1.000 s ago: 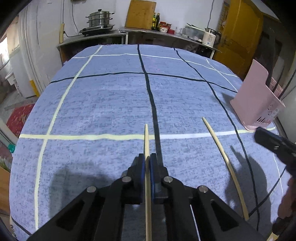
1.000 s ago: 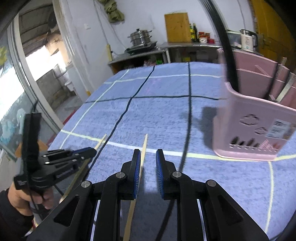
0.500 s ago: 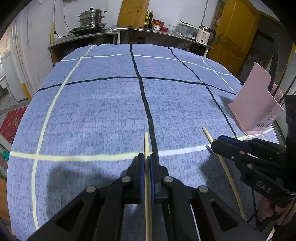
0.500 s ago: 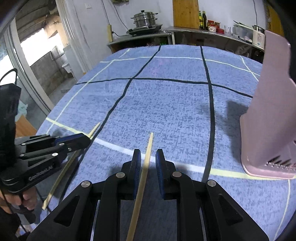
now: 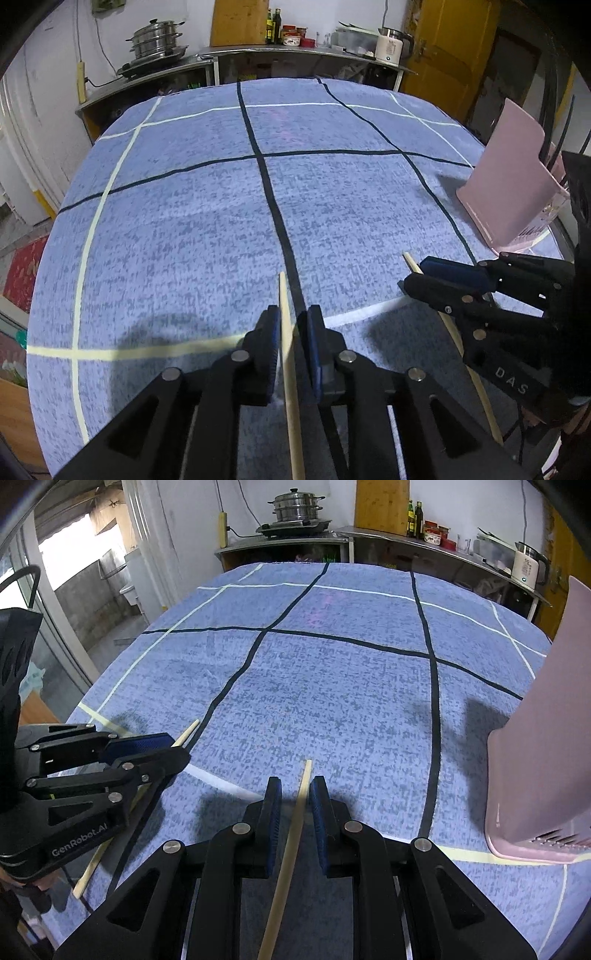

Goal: Organize utensils
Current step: 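Close the left tool on a wooden chopstick while the right tool grasps another wooden chopstick, then lift both wooden chopsticks upright and carry them over the pink holder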

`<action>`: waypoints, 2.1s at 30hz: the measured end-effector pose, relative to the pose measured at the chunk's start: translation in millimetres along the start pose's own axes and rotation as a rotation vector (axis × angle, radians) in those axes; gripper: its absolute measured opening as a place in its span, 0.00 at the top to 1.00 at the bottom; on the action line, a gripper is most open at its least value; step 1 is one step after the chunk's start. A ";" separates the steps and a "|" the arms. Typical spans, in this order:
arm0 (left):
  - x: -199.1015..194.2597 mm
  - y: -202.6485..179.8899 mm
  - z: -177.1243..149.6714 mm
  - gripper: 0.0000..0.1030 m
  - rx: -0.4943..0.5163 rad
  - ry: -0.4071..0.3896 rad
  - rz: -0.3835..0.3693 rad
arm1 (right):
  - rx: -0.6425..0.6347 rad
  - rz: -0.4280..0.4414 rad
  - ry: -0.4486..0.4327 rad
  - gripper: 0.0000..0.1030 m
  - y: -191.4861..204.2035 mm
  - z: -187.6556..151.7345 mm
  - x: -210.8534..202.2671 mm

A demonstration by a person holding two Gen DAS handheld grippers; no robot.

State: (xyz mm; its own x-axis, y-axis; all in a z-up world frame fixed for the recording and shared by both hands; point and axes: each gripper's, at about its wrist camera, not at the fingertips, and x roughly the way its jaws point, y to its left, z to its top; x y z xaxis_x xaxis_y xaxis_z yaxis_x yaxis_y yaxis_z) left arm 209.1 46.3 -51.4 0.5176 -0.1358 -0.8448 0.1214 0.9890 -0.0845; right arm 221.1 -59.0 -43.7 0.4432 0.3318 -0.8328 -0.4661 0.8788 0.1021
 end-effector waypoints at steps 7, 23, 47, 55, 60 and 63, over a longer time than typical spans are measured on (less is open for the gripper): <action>2.6 -3.2 1.5 0.86 0.026 -0.015 0.023 | 0.005 0.002 -0.002 0.94 -2.5 -1.0 -0.3; -54.7 3.5 19.8 0.94 -0.007 -0.138 -0.003 | 0.013 0.035 -0.143 0.95 -3.4 17.5 -66.4; -151.9 -33.9 39.2 0.94 0.043 -0.327 -0.060 | 0.035 -0.010 -0.359 0.95 -14.5 10.3 -182.6; -159.9 -49.2 37.7 0.94 0.048 -0.335 -0.091 | 0.054 -0.028 -0.389 0.95 -21.8 2.2 -199.2; -163.9 -62.5 40.6 0.94 0.047 -0.337 -0.131 | 0.081 -0.054 -0.411 0.95 -32.9 -5.3 -210.9; -163.4 -73.9 43.7 0.94 0.050 -0.331 -0.171 | 0.113 -0.069 -0.429 0.95 -46.1 -11.8 -219.2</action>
State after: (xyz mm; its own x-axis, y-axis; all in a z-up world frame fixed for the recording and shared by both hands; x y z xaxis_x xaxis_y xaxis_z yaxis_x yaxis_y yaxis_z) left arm 152.5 -7.2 115.9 0.7310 -0.3186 -0.6034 0.2666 0.9474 -0.1772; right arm 136.4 -176.2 127.8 0.7586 0.3622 -0.5415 -0.3483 0.9279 0.1328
